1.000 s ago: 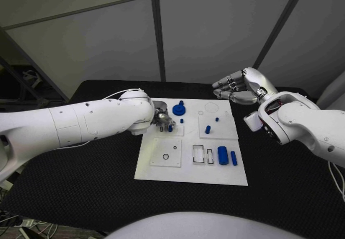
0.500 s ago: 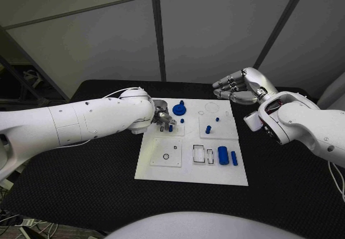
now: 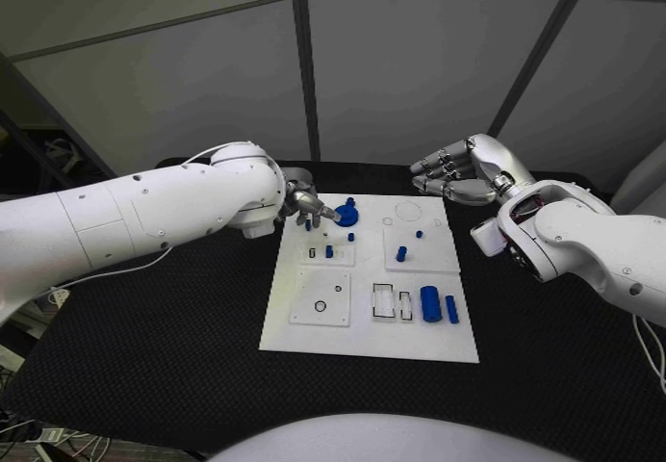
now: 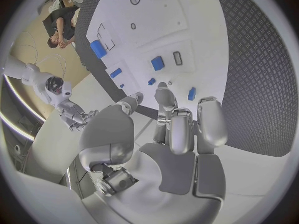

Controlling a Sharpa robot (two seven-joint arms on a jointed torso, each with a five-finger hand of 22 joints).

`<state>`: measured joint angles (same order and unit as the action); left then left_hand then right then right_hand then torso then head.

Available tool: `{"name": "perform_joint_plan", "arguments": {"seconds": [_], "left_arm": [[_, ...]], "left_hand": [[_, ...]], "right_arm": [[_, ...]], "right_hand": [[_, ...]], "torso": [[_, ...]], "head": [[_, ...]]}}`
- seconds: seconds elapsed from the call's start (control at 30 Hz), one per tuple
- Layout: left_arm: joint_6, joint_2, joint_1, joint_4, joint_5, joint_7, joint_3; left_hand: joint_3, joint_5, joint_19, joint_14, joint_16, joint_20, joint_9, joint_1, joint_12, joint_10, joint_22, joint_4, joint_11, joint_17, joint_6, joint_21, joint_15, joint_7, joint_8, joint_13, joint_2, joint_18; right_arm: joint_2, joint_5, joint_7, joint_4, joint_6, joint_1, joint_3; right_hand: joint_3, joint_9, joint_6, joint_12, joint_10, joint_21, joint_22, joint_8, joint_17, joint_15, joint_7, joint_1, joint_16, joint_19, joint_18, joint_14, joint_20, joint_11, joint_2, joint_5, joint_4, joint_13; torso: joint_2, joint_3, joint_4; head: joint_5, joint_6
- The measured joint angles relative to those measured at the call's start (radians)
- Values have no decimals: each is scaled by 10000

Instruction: Assemble the parts on the task board

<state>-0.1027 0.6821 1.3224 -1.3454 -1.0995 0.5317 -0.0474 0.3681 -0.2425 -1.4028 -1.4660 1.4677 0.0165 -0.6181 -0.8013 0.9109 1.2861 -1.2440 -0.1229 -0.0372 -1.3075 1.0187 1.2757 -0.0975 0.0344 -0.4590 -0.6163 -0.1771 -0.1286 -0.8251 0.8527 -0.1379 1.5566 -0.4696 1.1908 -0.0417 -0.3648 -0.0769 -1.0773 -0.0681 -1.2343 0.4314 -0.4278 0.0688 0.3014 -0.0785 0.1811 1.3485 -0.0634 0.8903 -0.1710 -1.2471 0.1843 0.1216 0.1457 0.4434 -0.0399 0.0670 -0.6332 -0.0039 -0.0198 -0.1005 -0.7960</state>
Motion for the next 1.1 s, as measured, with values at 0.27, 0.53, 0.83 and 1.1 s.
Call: {"name": "perform_joint_plan", "arguments": {"seconds": [0.27, 0.53, 0.83, 1.1], "left_arm": [[-356, -338, 620, 1066, 493, -16, 105], [-883, -1252, 717, 2831, 812, -59, 101], [-1421, -1839, 495, 4098, 882, -97, 93], [-1860, -2110, 250, 4666, 832, -106, 93]], "left_hand": [[-1677, 690, 537, -4, -236, 286, 523, -1362, -694, -741, 942, -418, 329, 0, -337, -992, 252, 309, 874, 761, 259, -1], [-2361, 646, 777, 9, -388, 428, 1054, -2324, -758, -1068, 1337, -620, 555, 0, -559, -1428, 459, 531, 1450, 824, 631, 0], [-2620, 640, 608, 9, -324, 444, 1175, -2596, -703, -1061, 974, -742, 548, 0, -402, -1114, 459, 501, 1454, 824, 825, 2], [-2858, 609, 539, 9, -325, 374, 1084, -2754, -675, -974, 877, -896, 462, 0, -93, -1078, 458, 392, 1204, 835, 904, 3]], "right_arm": [[79, 0, -4, -80, 4, -1, 0], [150, 0, -4, -109, 20, -1, 0], [175, 0, -1, -100, 46, -1, 0], [183, 0, 2, -86, 59, -1, 0]], "right_hand": [[0, -1, 0, 0, 0, 1, 10, 0, -9, 0, 0, 0, 0, 0, 0, 0, 0, 0, 0, 0, 0, 1], [0, -1, 0, 0, 0, 1, 9, 0, -9, 0, 0, 0, 0, 0, -1, 0, 0, 0, 0, 0, 0, 1], [0, -2, 0, 0, 0, 1, 9, 0, -8, 0, 0, 0, 0, 0, 0, 0, 0, 0, 0, 0, 0, 2], [0, -2, 0, 0, 0, 1, 8, 0, -8, 0, 0, 0, 0, 0, -1, 0, 0, 0, 0, 0, 0, 2]], "torso": [[-10, -4, -7], [-42, -6, -14], [-128, -16, -58], [-148, -20, -71]], "head": [[-48, 116], [-92, 212], [-188, 273], [-215, 262]]}}
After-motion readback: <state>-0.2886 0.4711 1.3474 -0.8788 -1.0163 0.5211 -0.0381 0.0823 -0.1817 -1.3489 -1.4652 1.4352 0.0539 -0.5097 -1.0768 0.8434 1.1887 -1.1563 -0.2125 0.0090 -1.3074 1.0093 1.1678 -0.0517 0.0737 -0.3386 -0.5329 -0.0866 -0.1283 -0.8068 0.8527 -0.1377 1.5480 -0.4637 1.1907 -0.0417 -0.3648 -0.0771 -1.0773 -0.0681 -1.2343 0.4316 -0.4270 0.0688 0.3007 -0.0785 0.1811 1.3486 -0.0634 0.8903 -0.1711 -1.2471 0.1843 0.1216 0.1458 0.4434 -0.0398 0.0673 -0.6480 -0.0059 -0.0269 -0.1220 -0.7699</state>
